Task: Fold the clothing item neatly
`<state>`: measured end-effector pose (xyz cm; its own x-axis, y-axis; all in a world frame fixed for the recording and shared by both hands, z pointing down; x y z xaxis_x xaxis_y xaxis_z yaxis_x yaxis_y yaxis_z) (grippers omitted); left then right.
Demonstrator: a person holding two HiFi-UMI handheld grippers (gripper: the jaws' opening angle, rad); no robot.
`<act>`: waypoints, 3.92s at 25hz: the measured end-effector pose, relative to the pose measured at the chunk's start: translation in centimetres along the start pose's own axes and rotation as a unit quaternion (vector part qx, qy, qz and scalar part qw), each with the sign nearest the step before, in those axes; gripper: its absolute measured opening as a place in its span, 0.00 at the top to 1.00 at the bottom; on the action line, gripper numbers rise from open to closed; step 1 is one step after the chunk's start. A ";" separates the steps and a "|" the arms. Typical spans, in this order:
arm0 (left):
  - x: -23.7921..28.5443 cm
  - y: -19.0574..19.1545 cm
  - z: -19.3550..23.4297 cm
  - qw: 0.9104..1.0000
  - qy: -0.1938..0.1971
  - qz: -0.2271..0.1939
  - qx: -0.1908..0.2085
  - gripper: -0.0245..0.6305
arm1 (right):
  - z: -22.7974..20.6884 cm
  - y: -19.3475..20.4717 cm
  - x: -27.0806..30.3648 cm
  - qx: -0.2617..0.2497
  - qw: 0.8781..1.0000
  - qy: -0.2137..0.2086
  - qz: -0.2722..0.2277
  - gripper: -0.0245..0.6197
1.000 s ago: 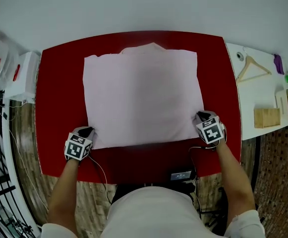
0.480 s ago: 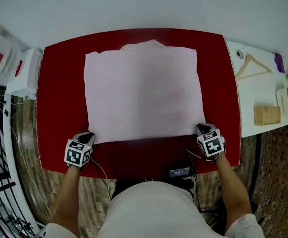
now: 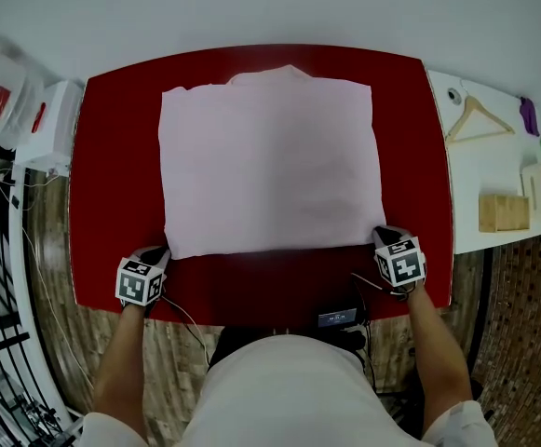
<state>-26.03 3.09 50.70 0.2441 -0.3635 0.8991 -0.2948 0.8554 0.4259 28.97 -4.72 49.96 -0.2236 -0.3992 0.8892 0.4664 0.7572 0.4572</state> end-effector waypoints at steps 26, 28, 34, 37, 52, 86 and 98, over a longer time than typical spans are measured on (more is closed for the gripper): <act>0.6 2.0 -2.1 0.974 0.000 0.074 0.212 0.96 | 0.8 1.3 -0.3 -0.080 0.997 0.012 0.010 0.93; 0.6 2.2 -2.0 0.975 -0.001 0.075 0.208 0.96 | 0.7 1.4 -0.3 -0.077 0.997 0.018 0.015 0.94; 0.1 2.4 -2.2 0.987 -0.026 0.042 0.151 0.95 | 0.5 0.9 -0.2 -0.061 0.998 0.014 0.002 0.94; -1.0 1.6 -3.0 0.996 -0.021 0.006 0.086 0.95 | 0.2 0.6 -1.0 -0.054 0.998 0.013 -0.019 0.93; -3.9 -1.1 -6.9 0.991 0.032 -0.133 0.000 0.95 | 1.6 -0.2 -4.5 -0.057 0.995 0.036 -0.076 0.93; -13.7 4.0 -15.9 0.939 0.209 -0.261 0.074 0.95 | 16.9 4.5 -16.3 -0.001 0.980 0.103 -0.168 0.93; -16.4 4.2 -22.8 0.921 0.260 -0.286 0.040 0.95 | 19.4 5.5 -20.2 0.015 0.975 0.031 -0.218 0.94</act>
<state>-10.20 21.10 35.42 0.7842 -0.5023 0.3642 -0.0435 0.5411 0.8398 19.51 17.57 34.82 -0.3419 -0.7171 0.6074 0.3132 0.5224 0.7931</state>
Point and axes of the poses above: the fingertips, and each gripper's own axes: x forward along the fingers, z to its left, y out of its underside, the point moved 6 cm from there along -x, backward along the fingers
